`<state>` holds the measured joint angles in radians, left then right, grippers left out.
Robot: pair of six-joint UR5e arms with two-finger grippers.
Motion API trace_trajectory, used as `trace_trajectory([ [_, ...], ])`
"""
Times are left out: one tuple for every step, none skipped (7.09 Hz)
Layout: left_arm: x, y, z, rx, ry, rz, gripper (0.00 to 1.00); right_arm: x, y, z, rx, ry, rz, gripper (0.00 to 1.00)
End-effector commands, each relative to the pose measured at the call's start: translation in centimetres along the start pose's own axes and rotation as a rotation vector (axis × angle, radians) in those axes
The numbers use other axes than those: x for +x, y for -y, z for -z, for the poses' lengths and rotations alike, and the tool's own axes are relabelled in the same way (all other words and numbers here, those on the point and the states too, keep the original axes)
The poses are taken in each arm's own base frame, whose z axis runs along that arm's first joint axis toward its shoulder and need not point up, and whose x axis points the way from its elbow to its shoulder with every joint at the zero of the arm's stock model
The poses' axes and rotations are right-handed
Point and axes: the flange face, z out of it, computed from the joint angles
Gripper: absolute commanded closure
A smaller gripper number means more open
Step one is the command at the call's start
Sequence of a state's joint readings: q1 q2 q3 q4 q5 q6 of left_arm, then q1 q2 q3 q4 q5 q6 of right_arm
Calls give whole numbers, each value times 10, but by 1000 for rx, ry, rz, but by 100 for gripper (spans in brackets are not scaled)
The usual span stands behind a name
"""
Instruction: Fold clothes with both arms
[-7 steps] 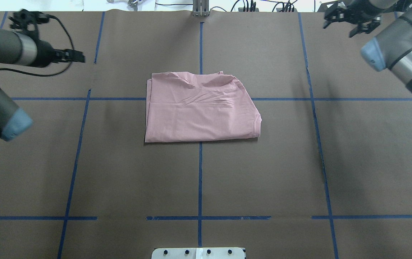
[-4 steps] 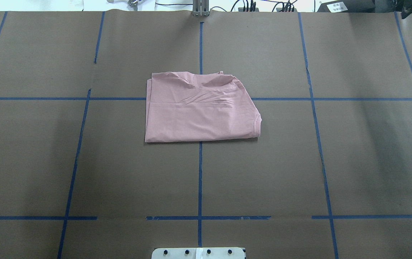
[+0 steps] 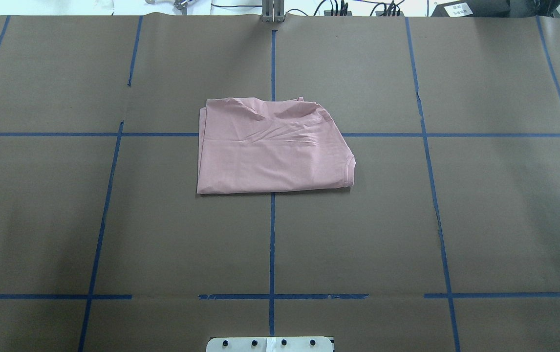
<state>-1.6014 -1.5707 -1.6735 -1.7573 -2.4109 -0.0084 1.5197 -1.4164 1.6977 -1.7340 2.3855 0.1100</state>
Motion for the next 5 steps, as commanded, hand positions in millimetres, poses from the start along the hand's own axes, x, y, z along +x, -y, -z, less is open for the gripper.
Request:
trace_trajectory([
  [4, -3, 4, -5, 23, 41, 0, -9, -7, -21, -36, -34, 23, 0],
  [15, -3, 10, -33, 27, 75, 0, -17, -7, -33, -52, -68, 46, 0],
  [21, -18, 19, -40, 64, 81, 0, -10, -9, -39, -65, -82, 39, 0],
  [19, -19, 20, -36, 102, 69, 0, 1, -15, -50, -89, -83, 19, 0],
  [17, -19, 17, -40, 102, 71, 0, 10, -17, -59, -108, -83, -5, 0],
])
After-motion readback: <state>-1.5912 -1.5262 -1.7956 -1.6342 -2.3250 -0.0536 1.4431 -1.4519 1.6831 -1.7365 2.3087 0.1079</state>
